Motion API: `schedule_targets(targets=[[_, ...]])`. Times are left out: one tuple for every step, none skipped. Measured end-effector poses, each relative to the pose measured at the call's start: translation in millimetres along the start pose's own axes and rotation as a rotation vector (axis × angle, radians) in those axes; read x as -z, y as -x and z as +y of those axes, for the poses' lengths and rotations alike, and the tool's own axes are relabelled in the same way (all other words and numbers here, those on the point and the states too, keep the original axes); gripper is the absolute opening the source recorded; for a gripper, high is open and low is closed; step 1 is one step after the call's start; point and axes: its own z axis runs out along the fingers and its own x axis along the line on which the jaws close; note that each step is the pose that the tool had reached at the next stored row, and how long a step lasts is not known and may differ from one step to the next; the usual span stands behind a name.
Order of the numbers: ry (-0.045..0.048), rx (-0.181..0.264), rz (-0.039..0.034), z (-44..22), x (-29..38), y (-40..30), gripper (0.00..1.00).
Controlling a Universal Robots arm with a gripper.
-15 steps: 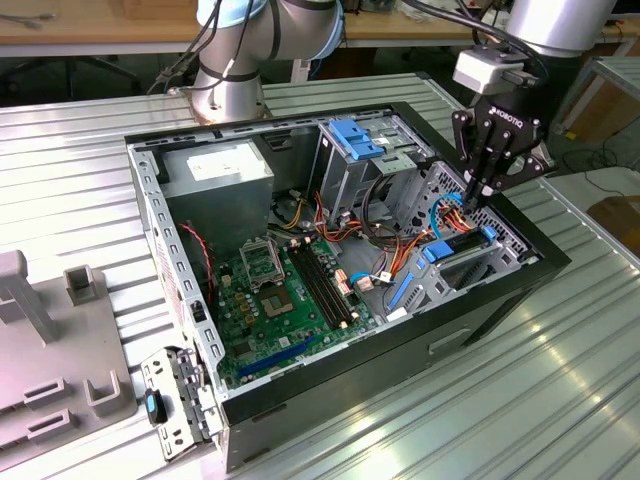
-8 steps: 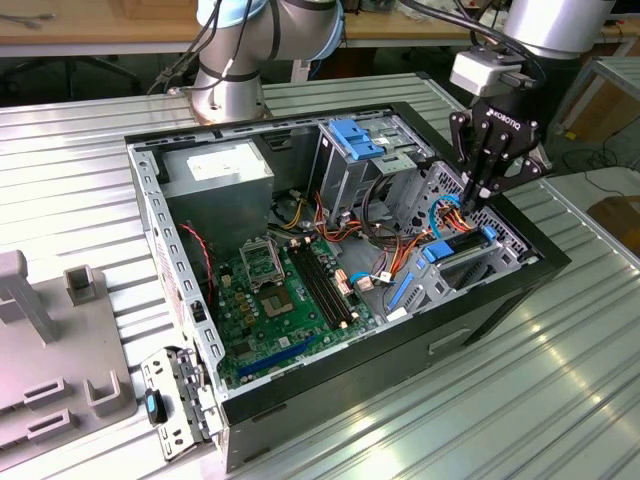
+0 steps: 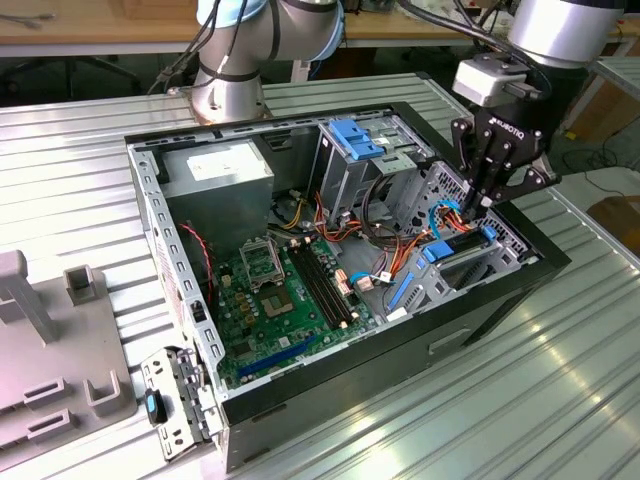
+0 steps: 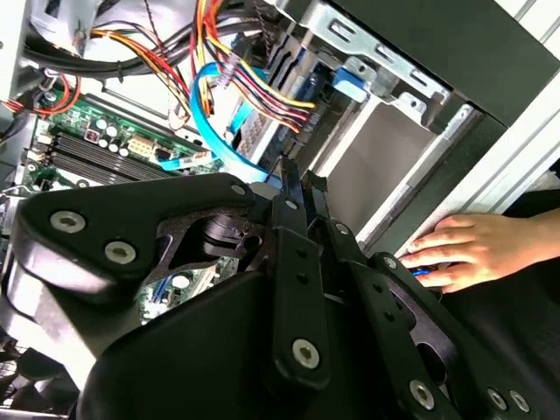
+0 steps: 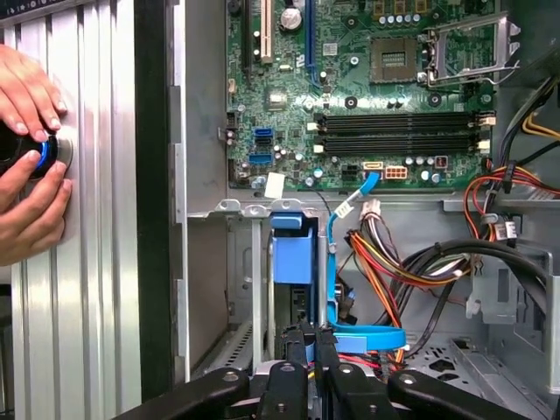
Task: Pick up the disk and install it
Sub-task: 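Insert the second disk wire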
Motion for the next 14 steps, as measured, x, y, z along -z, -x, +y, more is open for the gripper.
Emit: schedule_targets(targets=[[0.0000,0.000,-0.0040,0.1,-0.4,-2.2,0.16],[0.0000,0.000,-0.0093,0.1,-0.9,-4.5,0.16],[0.0000,0.000,-0.0168,0.2,-1.5,-7.4,0.16],[0.0000,-0.001,-0.0350,0.3,-2.5,-13.7,0.16],[-0.0003,-0.001,-0.0508,0.9,-3.7,-18.6,0.16],[-0.0058,-0.001,-0.0571,2.3,-4.1,-19.8,0.16],[-0.0173,-0.003,-0.0603,3.7,-4.3,-20.0,0.16],[-0.0307,-0.004,-0.0632,5.3,-4.6,-20.2,0.16],[-0.0378,-0.005,-0.0654,6.3,-4.9,-20.2,0.16],[-0.0388,-0.005,-0.0729,7.1,-5.4,-20.2,0.16],[-0.0389,-0.006,-0.0818,7.2,-5.7,-20.2,0.16],[-0.0388,-0.006,-0.0987,7.3,-6.3,-20.7,0.16],[-0.0388,-0.007,-0.1157,7.3,-6.8,-22.2,0.16],[-0.0387,-0.008,-0.1281,7.3,-7.4,-23.7,0.16]])
